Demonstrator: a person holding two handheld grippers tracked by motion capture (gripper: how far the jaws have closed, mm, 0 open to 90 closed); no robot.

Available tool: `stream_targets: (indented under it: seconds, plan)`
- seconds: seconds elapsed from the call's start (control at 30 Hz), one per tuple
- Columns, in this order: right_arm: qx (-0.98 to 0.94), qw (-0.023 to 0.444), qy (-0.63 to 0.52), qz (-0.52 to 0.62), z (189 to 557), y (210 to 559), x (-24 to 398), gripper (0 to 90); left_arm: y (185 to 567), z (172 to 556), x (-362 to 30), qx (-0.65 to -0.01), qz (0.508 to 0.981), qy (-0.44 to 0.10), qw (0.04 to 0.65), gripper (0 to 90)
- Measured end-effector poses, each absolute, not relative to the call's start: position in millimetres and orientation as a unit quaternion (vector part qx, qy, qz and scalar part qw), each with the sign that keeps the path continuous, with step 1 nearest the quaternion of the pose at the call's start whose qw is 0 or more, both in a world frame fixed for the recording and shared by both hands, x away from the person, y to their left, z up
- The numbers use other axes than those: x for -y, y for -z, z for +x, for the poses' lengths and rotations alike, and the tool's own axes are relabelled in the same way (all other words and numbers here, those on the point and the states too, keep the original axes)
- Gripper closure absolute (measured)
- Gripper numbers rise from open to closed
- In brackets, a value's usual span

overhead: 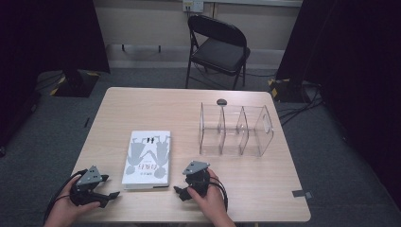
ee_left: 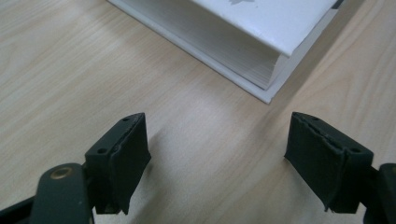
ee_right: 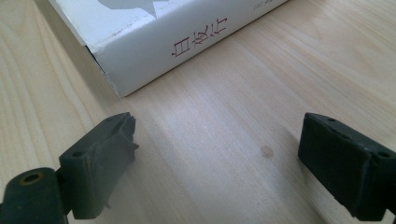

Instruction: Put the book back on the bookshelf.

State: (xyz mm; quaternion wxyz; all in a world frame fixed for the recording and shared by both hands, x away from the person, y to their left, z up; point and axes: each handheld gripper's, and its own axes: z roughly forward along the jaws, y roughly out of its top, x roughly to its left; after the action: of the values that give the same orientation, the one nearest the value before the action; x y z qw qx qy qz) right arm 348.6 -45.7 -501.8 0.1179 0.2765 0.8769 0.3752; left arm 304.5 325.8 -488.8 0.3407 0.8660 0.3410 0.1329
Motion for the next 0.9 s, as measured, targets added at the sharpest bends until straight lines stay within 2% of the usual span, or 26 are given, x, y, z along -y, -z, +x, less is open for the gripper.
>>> stream_targets:
  seconds: [0.13,0.37,0.5,0.6,0.7,0.9]
  plan:
    - [-0.877,0.116,-0.377,0.273,349.1,501.9,45.3,9.9,485.2,303.6,-323.2,-0.338,0.867,-0.127,0.344,20.3]
    - [-0.880,0.113,-0.377,0.265,349.8,501.8,44.8,9.7,482.5,300.7,-315.9,-0.324,0.875,-0.123,0.338,25.2]
    - [-0.882,0.109,-0.385,0.249,348.7,501.6,44.9,13.9,480.8,302.5,-310.9,-0.316,0.876,-0.120,0.343,27.3]
    - [-0.882,0.105,-0.383,0.255,346.9,501.1,43.7,13.9,479.7,303.9,-308.3,-0.309,0.877,-0.126,0.347,29.0]
    - [-0.882,0.092,-0.393,0.243,347.3,501.2,40.7,14.5,479.3,306.8,-308.4,-0.316,0.871,-0.135,0.351,29.8]
    - [-0.888,0.098,-0.388,0.227,346.9,501.5,31.0,15.1,481.5,309.7,-309.0,-0.330,0.860,-0.140,0.362,30.5]
